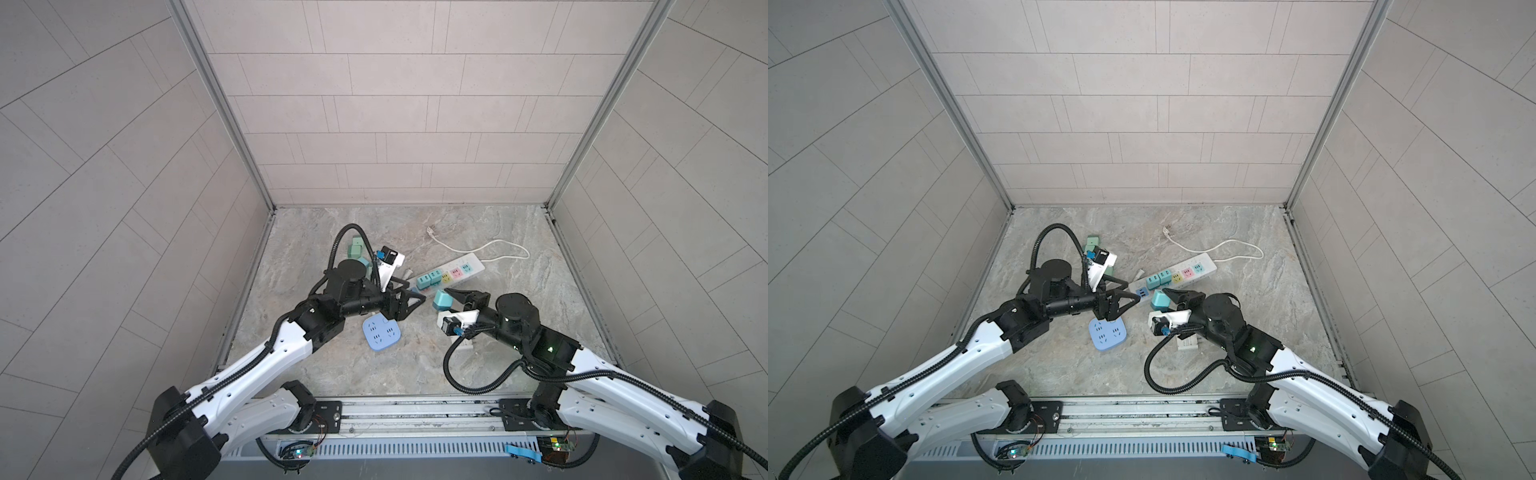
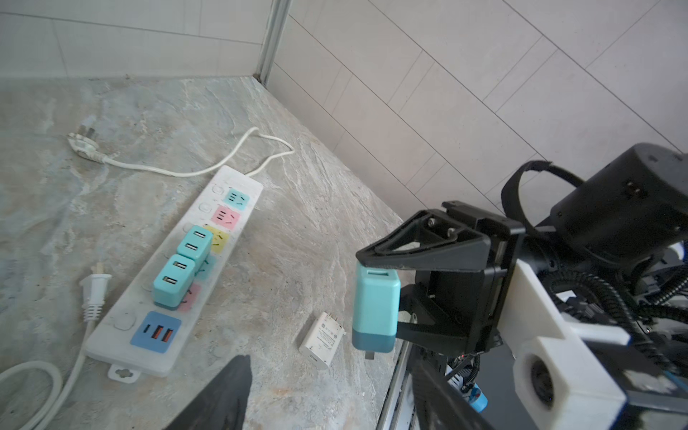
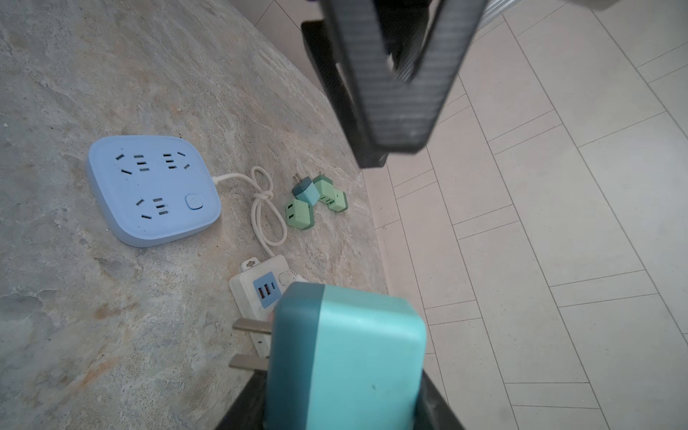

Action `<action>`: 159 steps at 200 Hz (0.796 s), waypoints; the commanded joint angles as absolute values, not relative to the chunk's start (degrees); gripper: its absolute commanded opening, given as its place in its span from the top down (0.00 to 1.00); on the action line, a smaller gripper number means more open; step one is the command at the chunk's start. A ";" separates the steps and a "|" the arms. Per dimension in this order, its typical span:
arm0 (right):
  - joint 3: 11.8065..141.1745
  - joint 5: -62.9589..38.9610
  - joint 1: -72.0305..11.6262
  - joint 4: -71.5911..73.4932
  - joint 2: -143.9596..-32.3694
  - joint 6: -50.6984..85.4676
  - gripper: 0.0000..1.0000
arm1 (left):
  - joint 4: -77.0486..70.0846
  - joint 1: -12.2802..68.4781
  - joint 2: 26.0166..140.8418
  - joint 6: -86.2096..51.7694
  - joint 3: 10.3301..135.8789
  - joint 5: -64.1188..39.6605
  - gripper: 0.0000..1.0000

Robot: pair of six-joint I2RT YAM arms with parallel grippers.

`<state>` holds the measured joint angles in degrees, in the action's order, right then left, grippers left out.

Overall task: Insert plugs into power strip
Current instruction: Pick up the plug from the center of the table.

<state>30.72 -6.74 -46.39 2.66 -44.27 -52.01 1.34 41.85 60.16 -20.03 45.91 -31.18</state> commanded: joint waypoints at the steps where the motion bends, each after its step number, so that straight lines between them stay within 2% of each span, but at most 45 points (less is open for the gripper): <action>1: 30.65 -8.17 -47.87 1.87 -42.18 -54.04 0.89 | -3.24 44.55 61.56 -20.04 46.66 -32.32 0.27; 53: 30.67 -6.31 -50.29 1.15 -40.72 -53.71 0.89 | -6.40 48.21 65.45 -22.05 48.11 -29.53 0.33; 119: 31.02 -3.70 -50.80 1.29 -41.81 -53.75 0.88 | -9.23 48.88 68.33 -25.55 49.51 -30.05 0.46; 159: 31.61 -1.85 -50.82 1.80 -42.67 -53.53 0.88 | -10.15 49.92 70.71 -26.62 49.92 -30.58 0.48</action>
